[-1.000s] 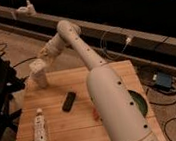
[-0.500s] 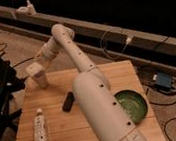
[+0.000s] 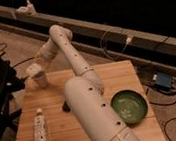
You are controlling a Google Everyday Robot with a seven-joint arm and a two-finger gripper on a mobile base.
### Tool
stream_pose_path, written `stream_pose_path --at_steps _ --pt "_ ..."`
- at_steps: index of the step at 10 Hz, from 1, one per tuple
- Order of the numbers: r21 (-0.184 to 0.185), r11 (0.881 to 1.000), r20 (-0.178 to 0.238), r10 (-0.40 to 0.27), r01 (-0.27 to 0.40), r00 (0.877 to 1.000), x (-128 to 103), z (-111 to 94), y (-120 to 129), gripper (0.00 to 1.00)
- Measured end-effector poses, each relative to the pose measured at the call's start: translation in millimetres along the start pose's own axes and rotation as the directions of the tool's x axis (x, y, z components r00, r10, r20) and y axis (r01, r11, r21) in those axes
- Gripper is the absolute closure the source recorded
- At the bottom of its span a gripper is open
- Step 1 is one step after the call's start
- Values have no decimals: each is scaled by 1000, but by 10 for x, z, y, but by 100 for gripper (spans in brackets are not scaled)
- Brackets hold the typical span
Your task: Place the white sponge in the ceramic cup
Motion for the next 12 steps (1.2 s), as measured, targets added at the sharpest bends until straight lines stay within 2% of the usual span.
stream_pose_path --at_steps 5,8,10,12 --pt "17 999 48 35 -35 998 -21 -172 20 40" --pt "95 994 90 49 -58 995 -18 -544 -84 40" --pt "146 985 134 69 -89 989 1 -771 -104 40" --pt "143 986 136 67 -86 988 -23 -740 -113 40"
